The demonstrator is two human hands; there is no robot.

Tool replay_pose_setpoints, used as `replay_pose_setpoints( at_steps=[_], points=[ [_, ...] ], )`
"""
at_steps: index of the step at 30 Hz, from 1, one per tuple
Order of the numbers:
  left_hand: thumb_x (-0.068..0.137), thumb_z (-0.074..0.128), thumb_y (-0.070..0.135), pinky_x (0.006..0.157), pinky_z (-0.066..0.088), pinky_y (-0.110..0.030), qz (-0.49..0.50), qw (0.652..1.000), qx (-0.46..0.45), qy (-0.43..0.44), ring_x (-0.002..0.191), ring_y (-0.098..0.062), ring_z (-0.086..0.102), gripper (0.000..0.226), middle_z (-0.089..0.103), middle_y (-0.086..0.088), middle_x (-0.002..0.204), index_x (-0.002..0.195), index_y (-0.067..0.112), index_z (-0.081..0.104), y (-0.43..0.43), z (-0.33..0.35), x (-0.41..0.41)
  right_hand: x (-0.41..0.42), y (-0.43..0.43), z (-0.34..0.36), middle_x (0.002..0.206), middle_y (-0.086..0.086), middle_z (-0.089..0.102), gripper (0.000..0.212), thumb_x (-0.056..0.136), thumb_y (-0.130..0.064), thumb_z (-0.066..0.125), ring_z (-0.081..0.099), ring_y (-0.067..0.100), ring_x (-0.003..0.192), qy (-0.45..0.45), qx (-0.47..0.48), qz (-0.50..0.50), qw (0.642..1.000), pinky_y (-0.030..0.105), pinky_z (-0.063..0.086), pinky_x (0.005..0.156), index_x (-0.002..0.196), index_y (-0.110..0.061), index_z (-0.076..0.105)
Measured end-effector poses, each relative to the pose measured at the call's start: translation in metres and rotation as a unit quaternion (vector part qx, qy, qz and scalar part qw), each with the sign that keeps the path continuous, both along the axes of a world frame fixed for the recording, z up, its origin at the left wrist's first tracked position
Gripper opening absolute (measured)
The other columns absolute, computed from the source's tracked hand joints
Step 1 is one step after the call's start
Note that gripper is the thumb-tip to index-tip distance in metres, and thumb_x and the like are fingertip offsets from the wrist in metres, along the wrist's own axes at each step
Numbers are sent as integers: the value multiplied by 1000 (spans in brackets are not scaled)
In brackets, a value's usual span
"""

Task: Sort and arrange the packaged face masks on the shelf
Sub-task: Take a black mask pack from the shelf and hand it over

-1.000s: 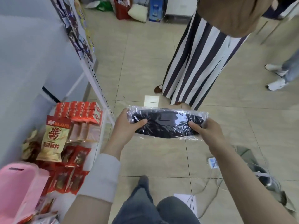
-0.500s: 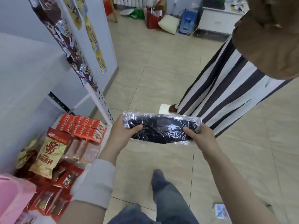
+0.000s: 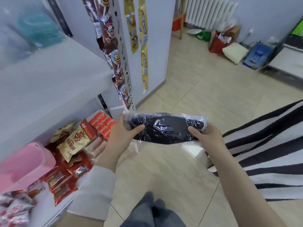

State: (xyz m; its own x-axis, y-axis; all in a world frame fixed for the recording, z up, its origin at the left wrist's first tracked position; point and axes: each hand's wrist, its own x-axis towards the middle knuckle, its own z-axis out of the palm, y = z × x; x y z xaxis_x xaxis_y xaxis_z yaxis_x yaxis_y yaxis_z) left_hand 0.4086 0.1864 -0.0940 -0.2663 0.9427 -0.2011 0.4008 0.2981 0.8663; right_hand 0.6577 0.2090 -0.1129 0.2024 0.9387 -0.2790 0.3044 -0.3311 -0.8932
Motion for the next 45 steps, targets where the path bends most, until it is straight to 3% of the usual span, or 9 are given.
replay_pose_setpoints(
  at_steps=[3,6,11,16,24,31,37,42,45],
  points=[
    [79,73,32,64,35,-13,53,998,20,18,80,-1,49,45,51,15,93,112,18,45,-6,12,-30,-34,16,19,64,-5,37,22,83,-19,69,41,0,44,33,20,59,997,8,29,37,76,-13,49],
    [79,72,34,70,37,-17,119,991,40,34,82,-2,50,54,52,12,95,122,16,45,-23,24,-65,-76,24,39,49,-16,50,12,85,-10,66,47,-10,44,55,63,144,986,3,33,44,87,-19,58],
    [73,74,45,97,46,-37,227,971,68,26,113,-20,56,79,57,-3,127,136,12,39,-79,47,-138,-172,19,67,65,-7,39,27,83,-18,69,39,14,61,18,130,254,958,17,32,54,70,-27,46],
    [80,72,21,67,42,-6,307,941,128,58,87,-6,56,41,57,6,103,111,21,45,-150,69,-216,-280,-12,90,75,-19,41,28,82,-28,69,41,-4,67,20,182,351,918,10,35,58,78,-32,42],
    [76,73,6,68,38,2,377,893,220,111,83,19,52,42,53,15,96,105,17,45,-242,87,-372,-473,-68,102,76,-19,49,27,81,-12,70,49,-19,61,101,229,421,872,1,38,61,102,-19,55],
    [77,75,10,66,40,0,365,910,184,66,78,19,53,47,52,22,93,95,33,38,-261,68,-418,-521,-82,89,96,-23,57,31,80,-11,70,52,-25,80,86,222,428,872,-5,37,70,101,-28,55],
    [78,74,13,70,44,-3,402,893,195,53,82,20,55,45,56,20,95,109,21,42,-283,72,-441,-552,-94,105,86,-20,49,31,81,-16,70,49,6,90,67,197,453,867,18,38,76,106,-20,54],
    [78,75,24,59,38,-5,473,860,166,96,72,1,50,44,51,14,82,107,16,43,-315,87,-485,-605,-124,114,69,-10,36,38,78,-26,73,37,6,62,41,193,466,863,21,31,56,69,-24,36],
    [78,75,25,55,36,-5,500,845,162,99,70,2,48,46,50,15,82,110,14,45,-338,94,-521,-648,-144,119,68,-3,35,41,76,-33,73,36,15,61,22,187,480,857,28,28,55,69,-17,37]
  ],
)
